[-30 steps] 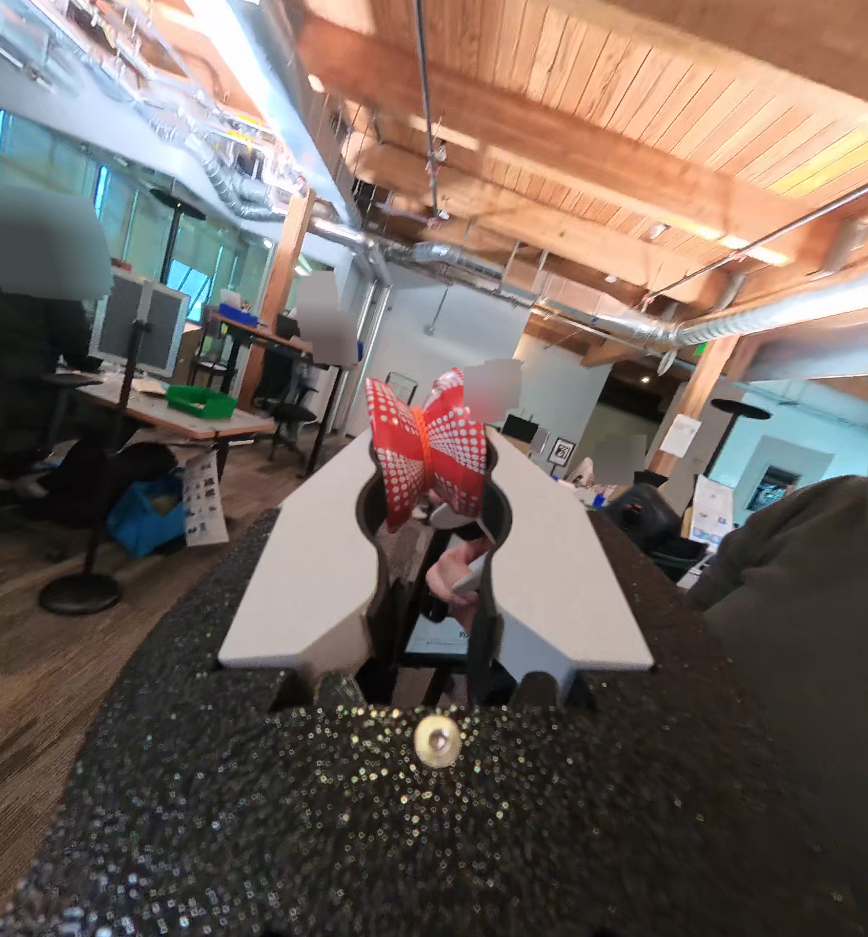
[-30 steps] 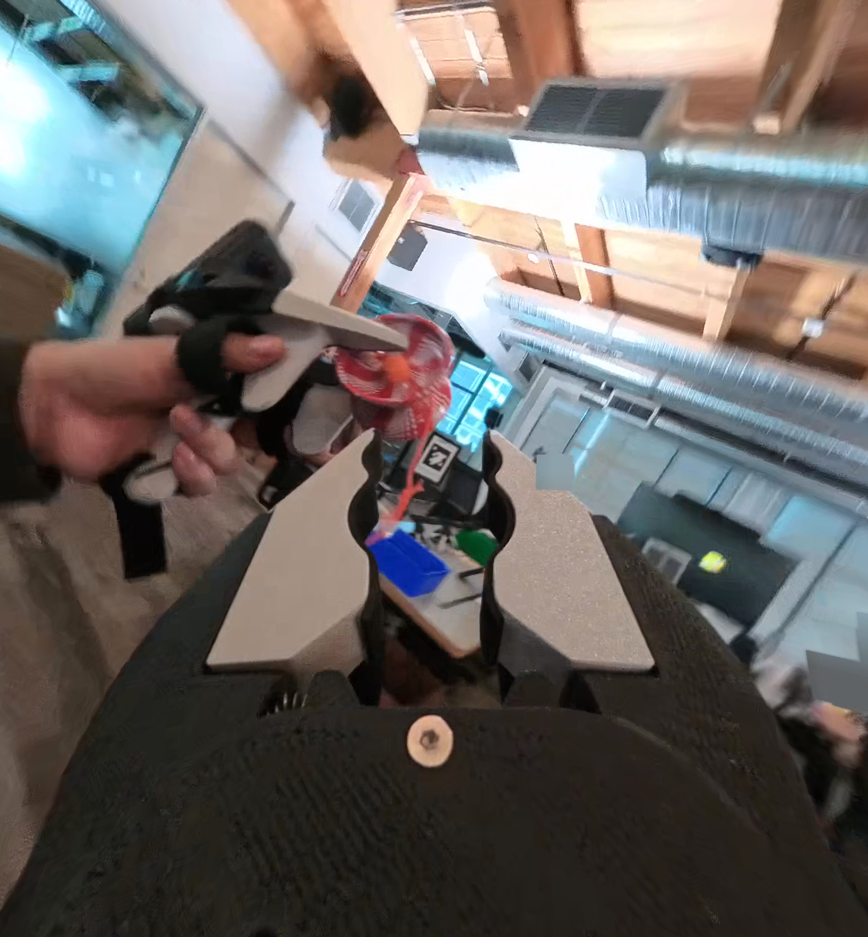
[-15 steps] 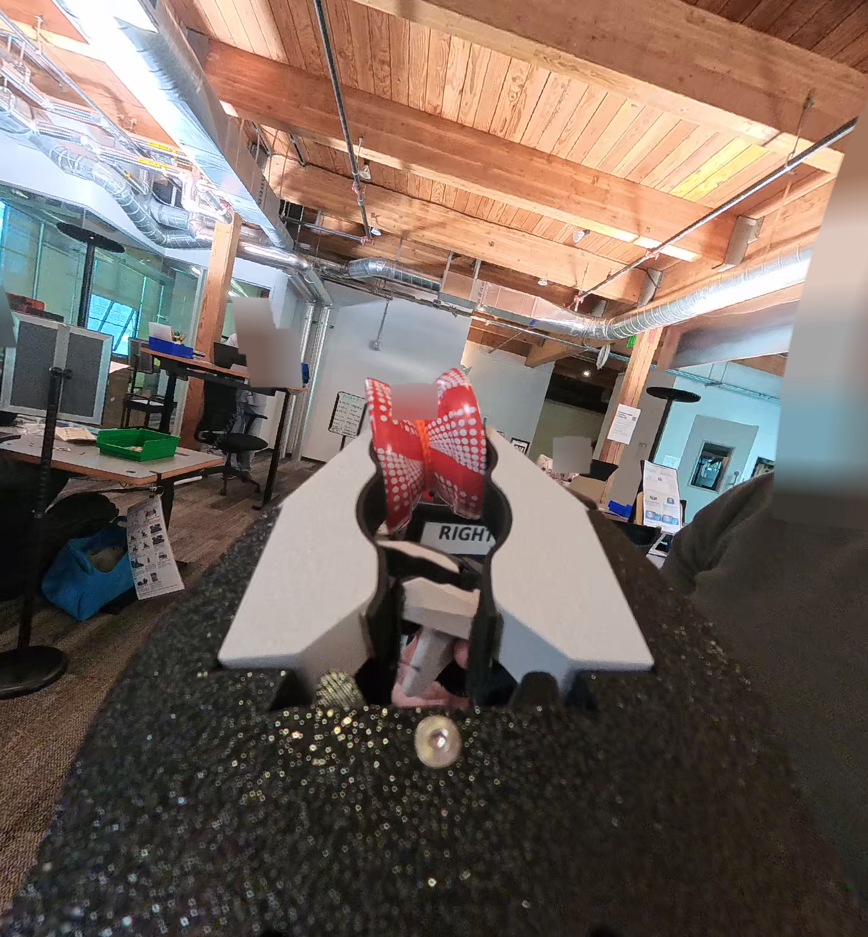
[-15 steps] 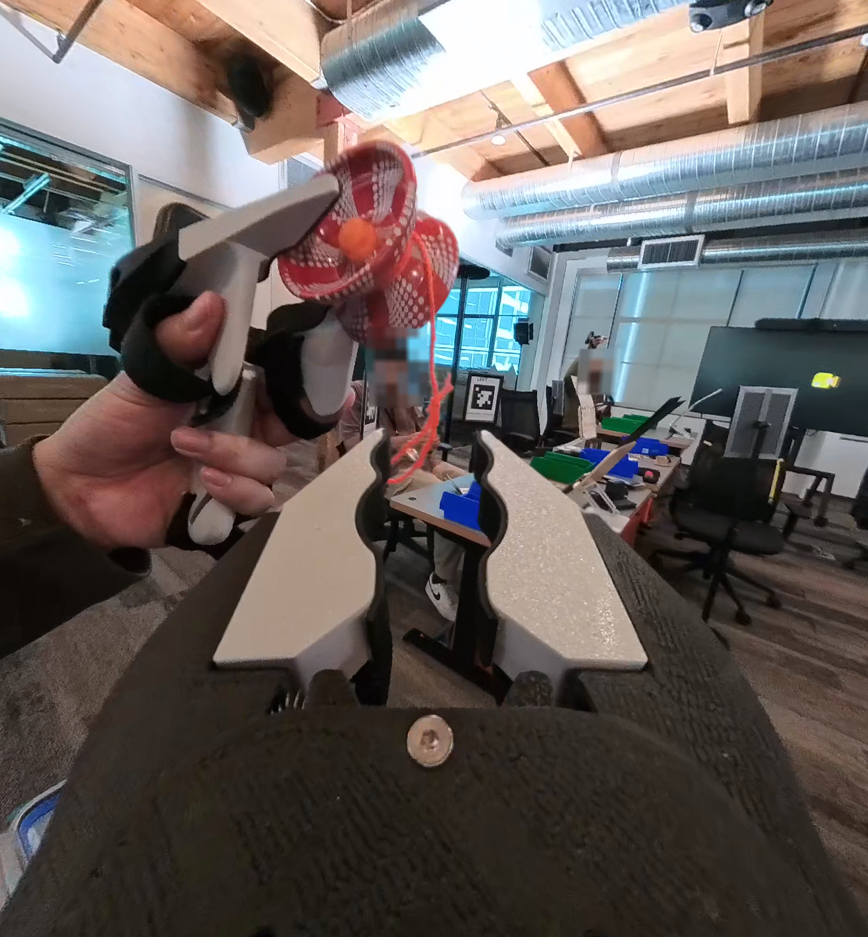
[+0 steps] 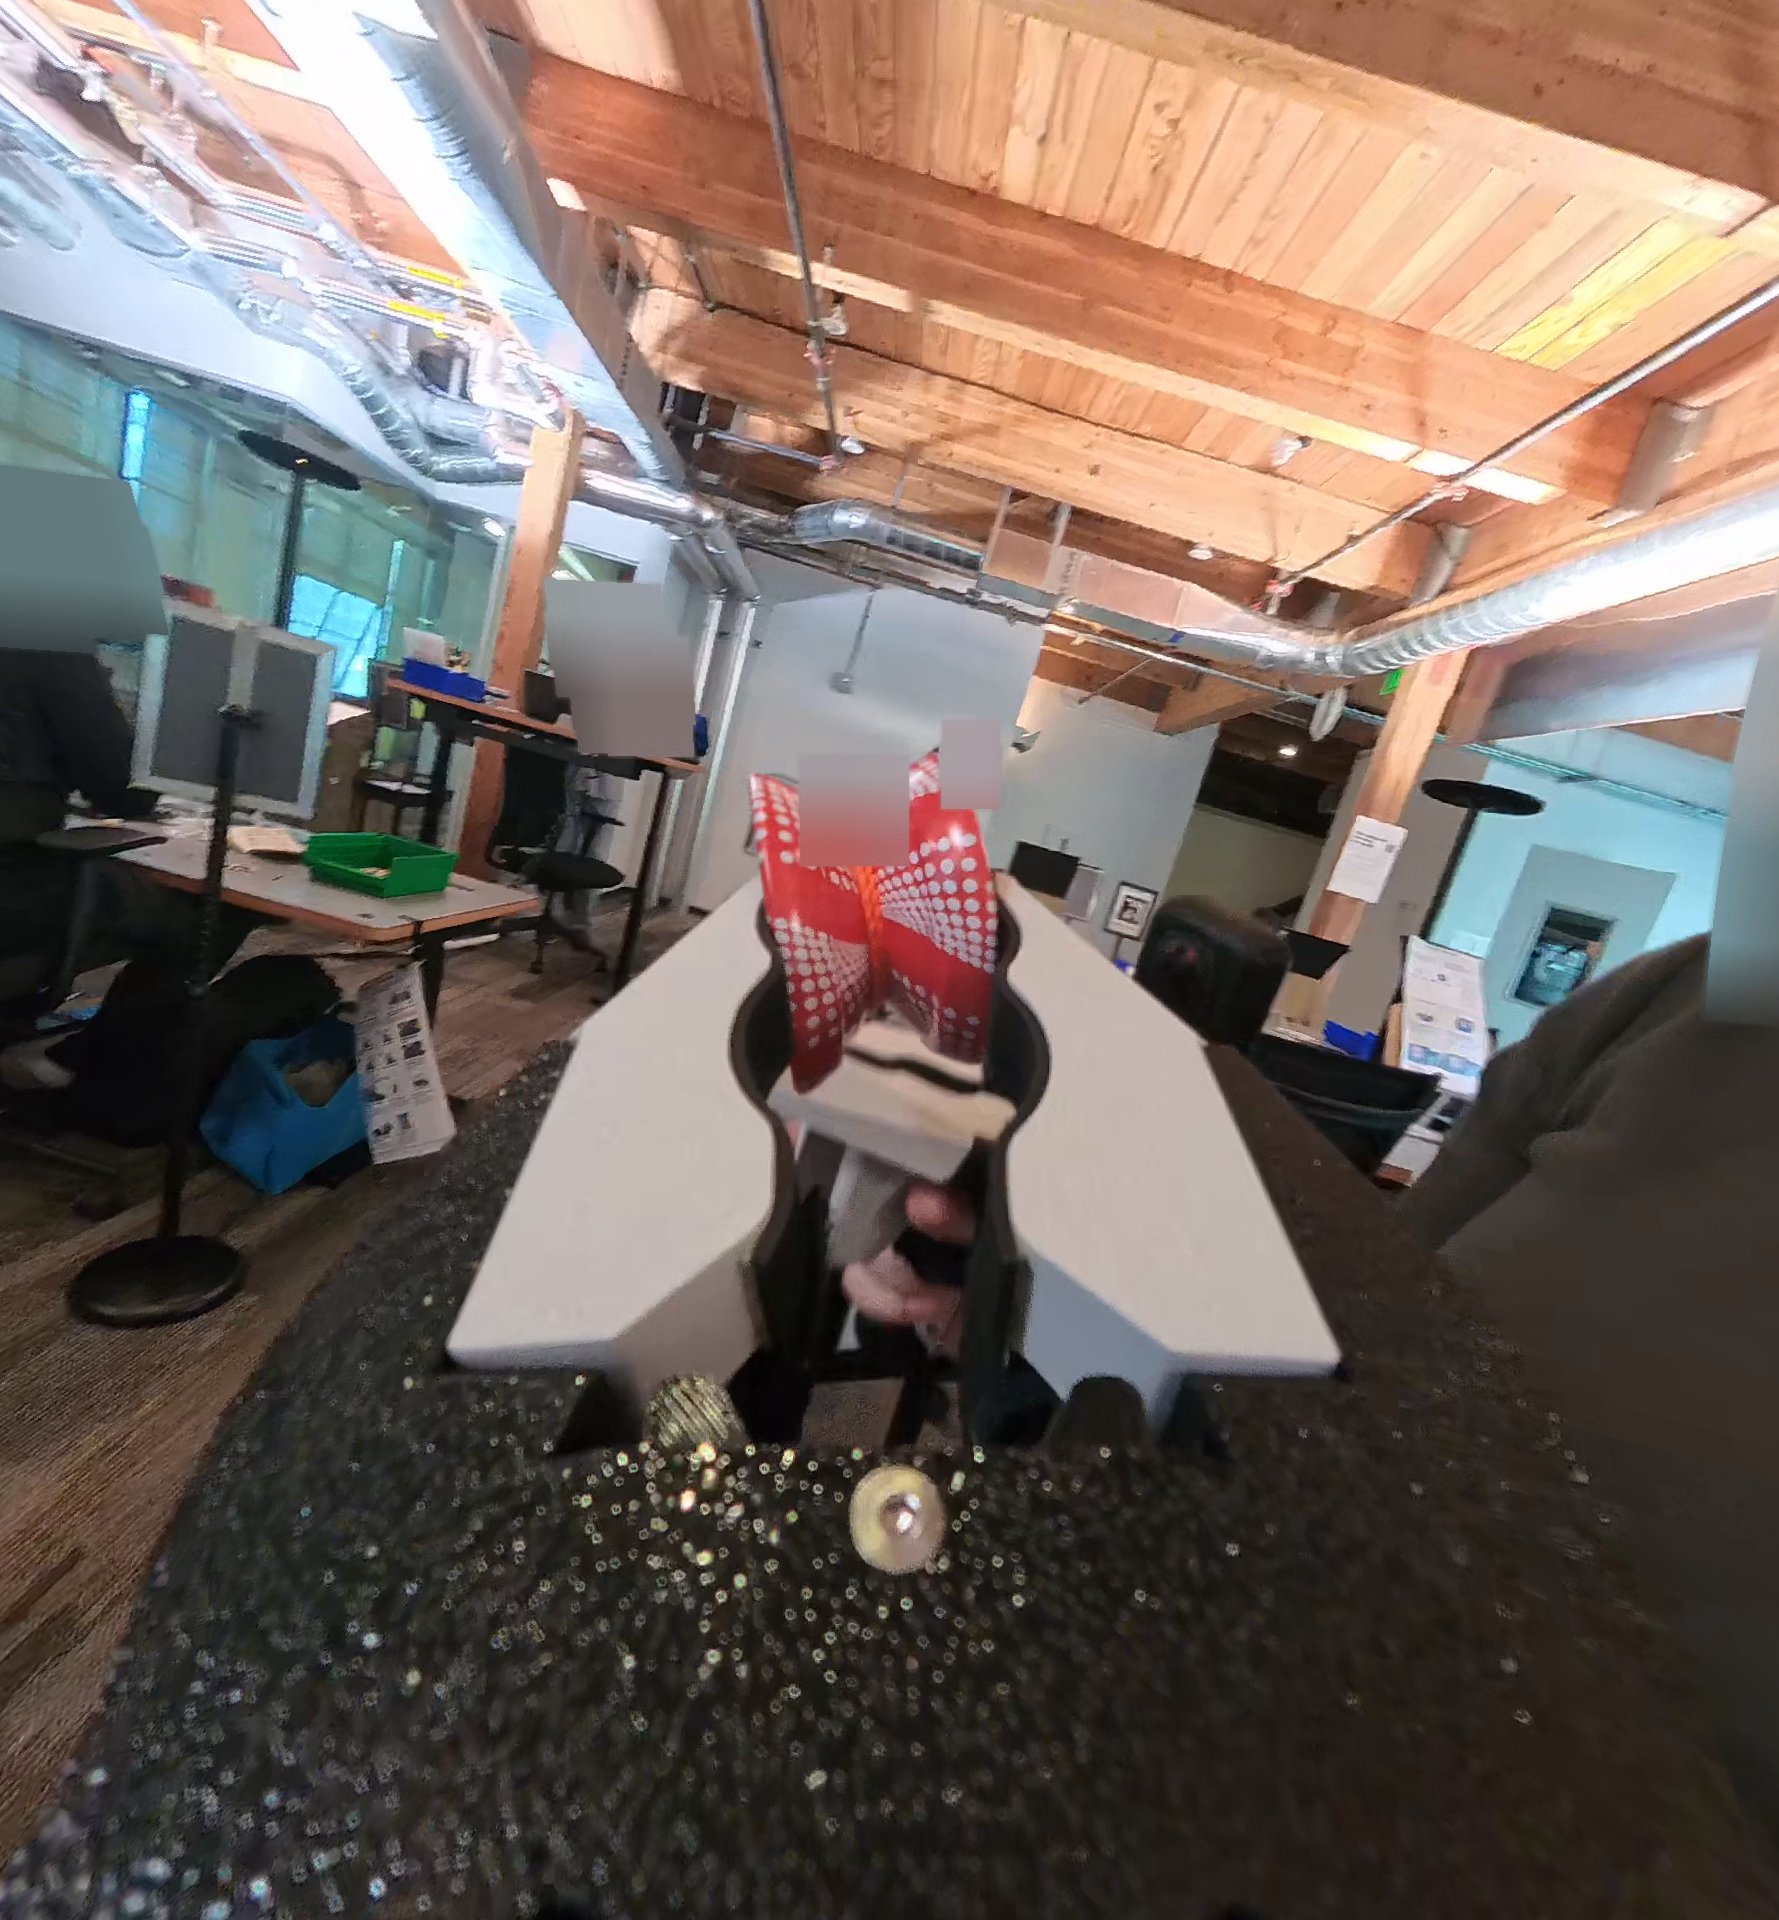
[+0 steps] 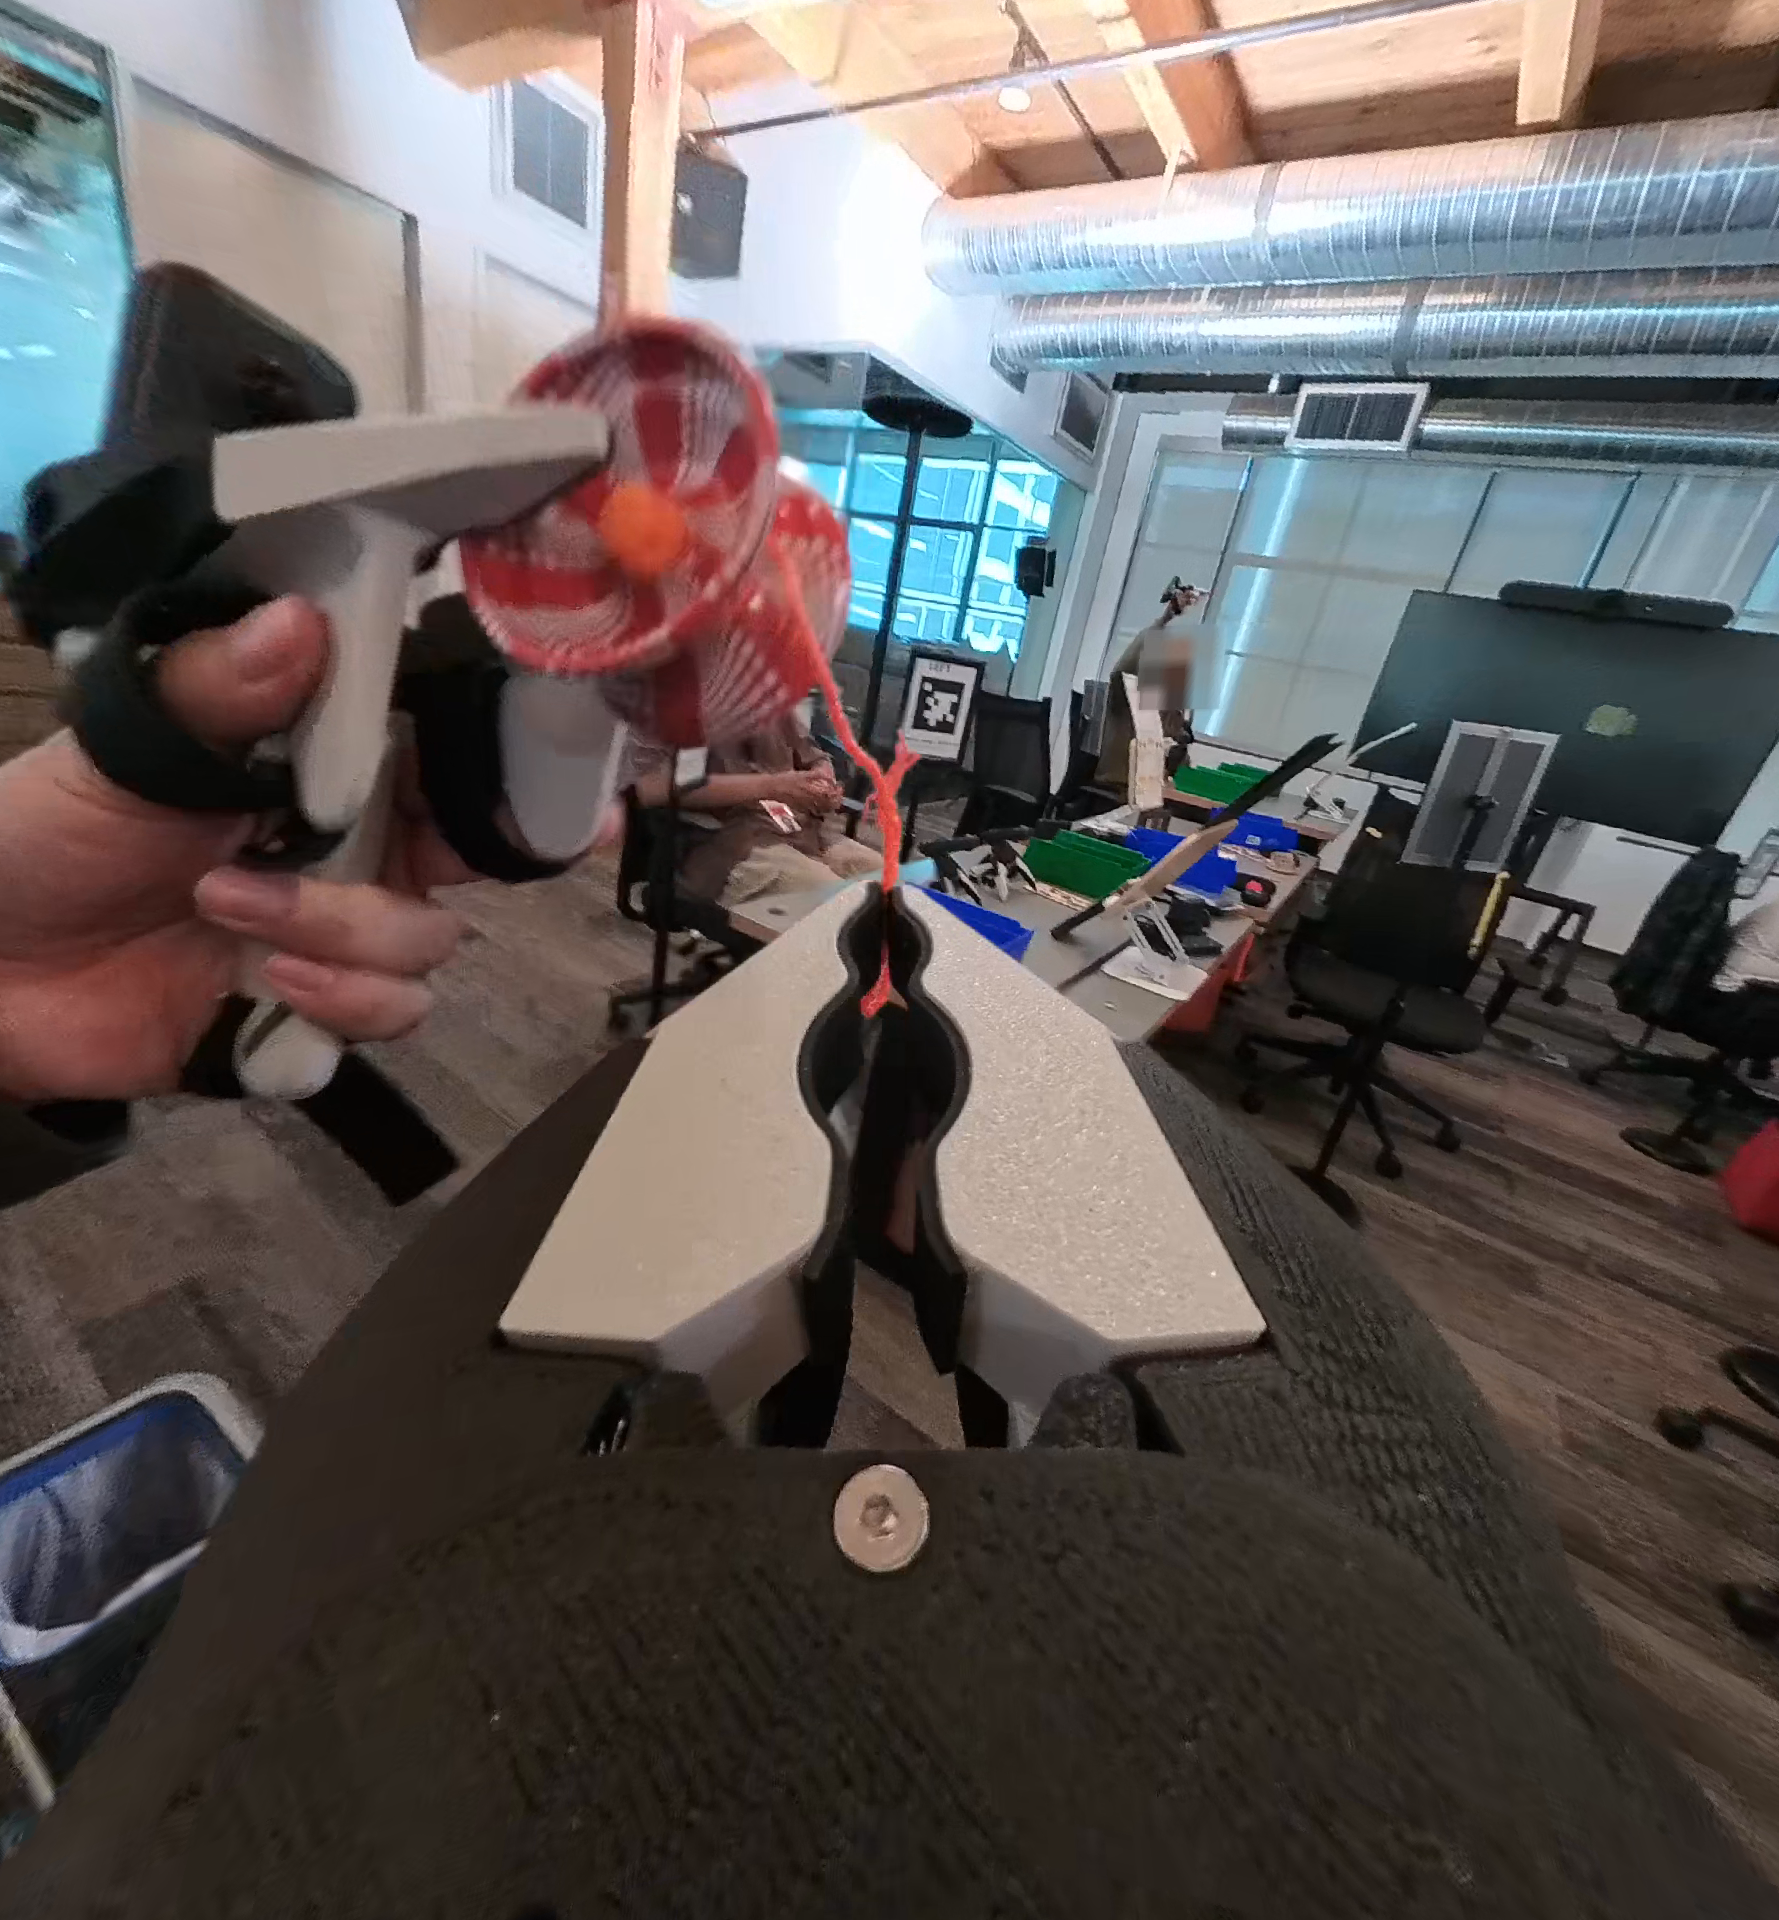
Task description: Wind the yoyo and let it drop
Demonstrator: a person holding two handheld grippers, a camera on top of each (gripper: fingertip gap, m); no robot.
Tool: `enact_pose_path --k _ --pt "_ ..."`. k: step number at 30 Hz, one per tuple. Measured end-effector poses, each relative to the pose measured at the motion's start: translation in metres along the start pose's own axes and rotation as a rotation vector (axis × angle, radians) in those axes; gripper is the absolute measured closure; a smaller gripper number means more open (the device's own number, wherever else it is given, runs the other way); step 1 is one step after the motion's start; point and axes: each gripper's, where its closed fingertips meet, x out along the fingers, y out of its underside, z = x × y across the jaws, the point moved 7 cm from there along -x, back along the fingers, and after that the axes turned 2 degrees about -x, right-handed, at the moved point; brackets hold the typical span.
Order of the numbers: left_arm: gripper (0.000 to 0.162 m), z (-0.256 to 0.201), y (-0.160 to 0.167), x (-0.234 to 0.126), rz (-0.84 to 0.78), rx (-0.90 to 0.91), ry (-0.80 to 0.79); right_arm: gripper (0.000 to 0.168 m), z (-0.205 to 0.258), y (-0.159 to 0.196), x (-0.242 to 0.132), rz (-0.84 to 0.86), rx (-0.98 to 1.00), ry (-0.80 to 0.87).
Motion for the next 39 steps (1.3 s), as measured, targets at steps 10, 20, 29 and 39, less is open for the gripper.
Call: enact_pose_path --k 10,20,29,39 --pt "0.13 0.049 0.054 -0.004 0.054 0.135 -0.3 0.168 -0.052 -0.01 0.031 0.437 -0.293 -0.19" --pt "0.13 0.084 0.084 0.006 -0.142 0.184 -0.413 0.168 -0.069 -0.046 0.057 0.535 -0.631 -0.209" --pt "0.095 0.109 0.07 0.005 -0.19 0.239 -0.342 0.168 -0.067 -0.066 0.088 0.476 -0.711 -0.147" --pt "0.058 0.121 0.189 -0.175 0.326 0.592 -0.932 0.168 -0.049 0.005 0.06 0.585 -0.625 -0.207"
